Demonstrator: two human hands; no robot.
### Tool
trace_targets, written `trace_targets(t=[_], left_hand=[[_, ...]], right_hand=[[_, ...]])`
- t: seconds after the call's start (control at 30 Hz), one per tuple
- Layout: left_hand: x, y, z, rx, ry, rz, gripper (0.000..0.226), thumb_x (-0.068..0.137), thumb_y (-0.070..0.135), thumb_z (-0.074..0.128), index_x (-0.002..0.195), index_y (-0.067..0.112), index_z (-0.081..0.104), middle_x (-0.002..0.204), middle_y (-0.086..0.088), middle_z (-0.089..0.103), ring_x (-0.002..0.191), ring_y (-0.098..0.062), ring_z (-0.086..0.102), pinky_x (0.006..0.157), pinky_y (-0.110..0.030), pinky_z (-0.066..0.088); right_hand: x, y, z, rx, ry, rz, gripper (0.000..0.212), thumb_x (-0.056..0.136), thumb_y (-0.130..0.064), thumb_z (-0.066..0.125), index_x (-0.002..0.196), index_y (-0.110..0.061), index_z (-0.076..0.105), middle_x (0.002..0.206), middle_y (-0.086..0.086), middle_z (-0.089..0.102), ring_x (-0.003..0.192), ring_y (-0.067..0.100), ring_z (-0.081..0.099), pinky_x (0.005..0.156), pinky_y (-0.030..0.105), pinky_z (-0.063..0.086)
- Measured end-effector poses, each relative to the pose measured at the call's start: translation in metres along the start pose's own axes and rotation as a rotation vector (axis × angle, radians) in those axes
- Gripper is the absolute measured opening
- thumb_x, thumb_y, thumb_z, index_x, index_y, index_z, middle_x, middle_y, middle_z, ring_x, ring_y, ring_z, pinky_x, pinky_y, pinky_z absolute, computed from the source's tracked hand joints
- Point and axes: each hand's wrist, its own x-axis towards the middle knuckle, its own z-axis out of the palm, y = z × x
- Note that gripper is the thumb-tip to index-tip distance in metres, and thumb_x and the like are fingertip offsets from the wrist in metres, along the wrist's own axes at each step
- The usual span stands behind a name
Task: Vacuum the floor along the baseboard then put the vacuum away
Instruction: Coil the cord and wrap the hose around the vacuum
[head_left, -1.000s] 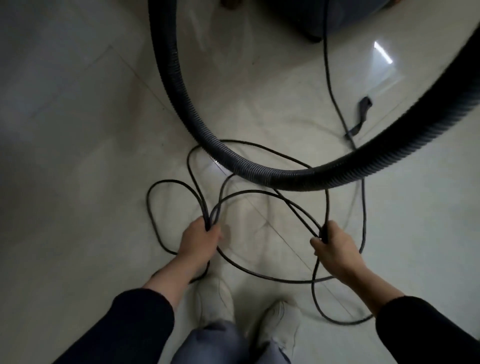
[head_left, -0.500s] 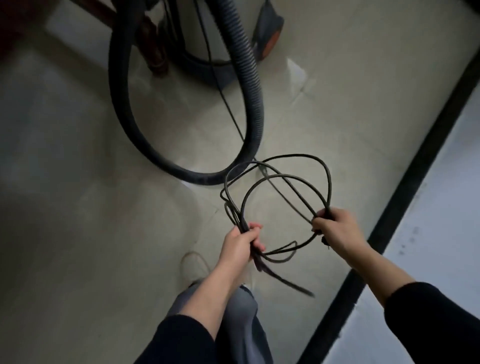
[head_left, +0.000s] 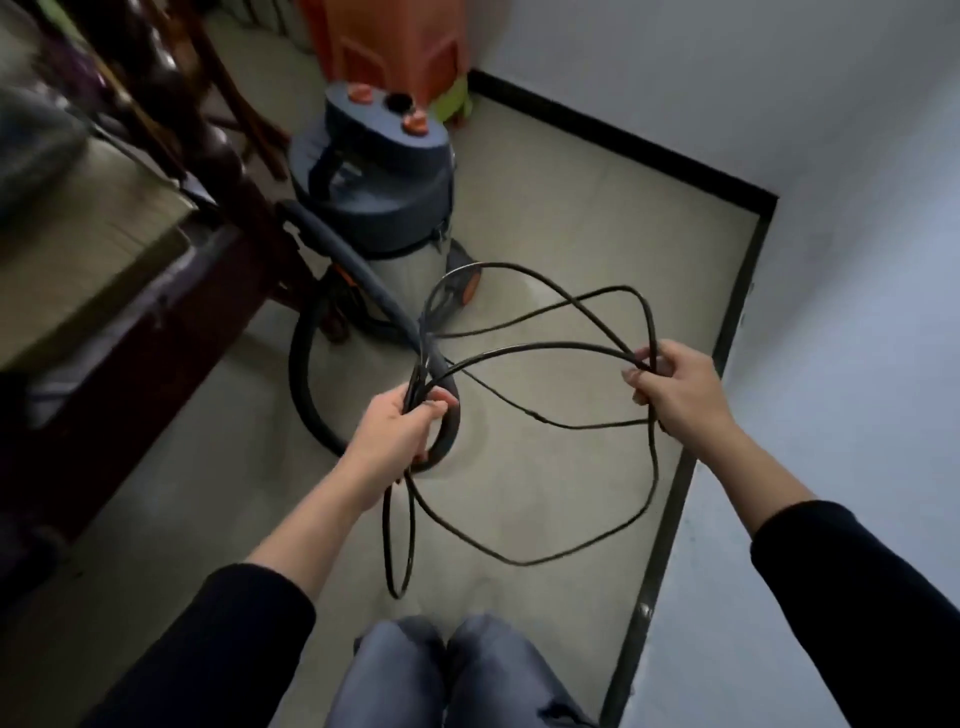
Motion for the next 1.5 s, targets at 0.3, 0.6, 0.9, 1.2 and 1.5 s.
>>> trace_targets(t=[0.3,0.6,0.9,1.2,1.5], left_hand=[[0.011,0.18,-0.103,0.281,0.093,0.452,0.009,0.091,0.012,0.064,0.093,0.016,0.071,0.051,0.02,0.059,0.048,0.004,0.052,0.049,-0.011,0.037],[0.085,0.272,-0.202,0.507,0.071,0.552,0.016,0.086,0.026,0.072,0.084,0.011,0.074,0.061,-0.008,0.059,0.059,-0.013,0.051,0.06,-0.026,0.042],[0.165,0.314,-0.243,0.572,-0.077,0.509,0.032,0.079,0.047,0.069,0.082,0.016,0.075,0.063,-0.003,0.058,0.058,-0.012,0.051,0.063,-0.034,0.043],[0.199,0.303,-0.206,0.228,-0.267,0.5,0.018,0.096,0.005,0.055,0.109,0.004,0.067,0.088,0.002,0.075,0.086,-0.006,0.07,0.076,-0.017,0.051],[0.21,0.252,-0.175,0.393,-0.609,0.369,0.025,0.093,0.02,0.052,0.108,0.011,0.068,0.111,-0.004,0.07,0.114,-0.018,0.06,0.103,-0.031,0.041]], right_hand=[[0.032,-0.139,-0.041,-0.219,-0.109,-0.284,0.018,0.087,-0.02,0.069,0.097,-0.012,0.056,0.073,0.007,0.063,0.054,0.019,0.063,0.05,0.026,0.048],[0.103,-0.226,0.021,0.024,-0.235,-0.183,0.024,0.084,-0.021,0.074,0.096,-0.015,0.054,0.062,0.004,0.063,0.052,0.014,0.06,0.055,0.026,0.049],[0.156,-0.289,0.087,-0.19,-0.322,-0.165,0.037,0.097,-0.038,0.053,0.072,-0.01,0.053,0.057,0.0,0.049,0.05,0.016,0.05,0.052,0.03,0.045],[0.159,-0.329,0.103,-0.818,-0.842,-0.318,0.026,0.082,-0.039,0.069,0.077,-0.014,0.07,0.075,-0.002,0.07,0.072,0.018,0.066,0.068,0.037,0.057],[0.184,-0.347,0.073,-0.234,-0.74,-0.44,0.008,0.075,-0.007,0.073,0.073,-0.002,0.068,0.059,0.002,0.054,0.053,0.009,0.047,0.054,0.026,0.039]])
